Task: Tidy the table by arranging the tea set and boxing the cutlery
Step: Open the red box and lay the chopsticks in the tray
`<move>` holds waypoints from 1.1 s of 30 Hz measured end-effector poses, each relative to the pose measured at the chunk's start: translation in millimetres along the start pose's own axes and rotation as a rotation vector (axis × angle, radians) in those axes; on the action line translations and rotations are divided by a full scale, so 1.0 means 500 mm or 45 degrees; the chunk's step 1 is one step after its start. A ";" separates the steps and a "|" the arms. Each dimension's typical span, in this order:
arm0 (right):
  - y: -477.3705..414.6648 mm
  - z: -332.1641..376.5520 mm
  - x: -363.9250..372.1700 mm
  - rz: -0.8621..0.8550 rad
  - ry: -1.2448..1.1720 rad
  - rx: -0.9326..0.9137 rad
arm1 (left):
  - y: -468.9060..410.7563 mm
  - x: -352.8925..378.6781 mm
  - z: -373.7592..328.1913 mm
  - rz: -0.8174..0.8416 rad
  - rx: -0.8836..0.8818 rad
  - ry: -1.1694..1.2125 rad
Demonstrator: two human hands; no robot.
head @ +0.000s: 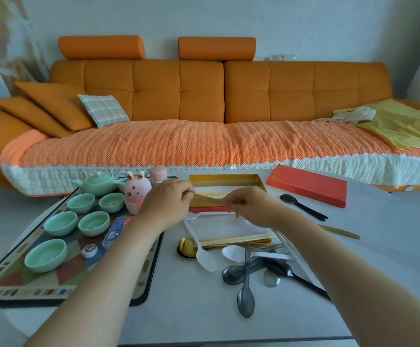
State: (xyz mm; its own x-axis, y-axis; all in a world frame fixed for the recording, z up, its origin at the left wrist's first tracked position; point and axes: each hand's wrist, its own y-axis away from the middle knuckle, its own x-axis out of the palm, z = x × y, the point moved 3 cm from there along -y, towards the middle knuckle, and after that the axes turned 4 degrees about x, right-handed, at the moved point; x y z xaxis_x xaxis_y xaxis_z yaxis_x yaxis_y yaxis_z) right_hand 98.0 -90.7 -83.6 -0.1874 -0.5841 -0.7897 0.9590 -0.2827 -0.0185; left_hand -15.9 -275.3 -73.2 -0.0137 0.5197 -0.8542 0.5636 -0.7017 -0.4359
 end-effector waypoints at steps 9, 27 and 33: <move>-0.051 -0.037 -0.029 -0.397 0.208 0.051 | -0.024 0.032 0.014 -0.067 0.110 -0.186; -0.032 -0.039 0.001 -0.102 0.369 -0.049 | -0.024 0.108 -0.026 0.247 0.190 -0.201; -0.030 -0.046 0.008 -0.233 0.474 -0.178 | -0.017 0.104 -0.025 0.272 0.182 -0.256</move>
State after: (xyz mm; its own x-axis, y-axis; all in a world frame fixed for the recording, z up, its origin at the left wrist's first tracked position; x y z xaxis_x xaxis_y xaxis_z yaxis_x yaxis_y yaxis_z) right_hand 87.6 -71.1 -100.5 -0.2921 -0.2126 -0.9325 0.9415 -0.2350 -0.2413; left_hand -10.9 -236.2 -110.4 -0.0783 0.2569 -0.9633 0.4496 -0.8533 -0.2641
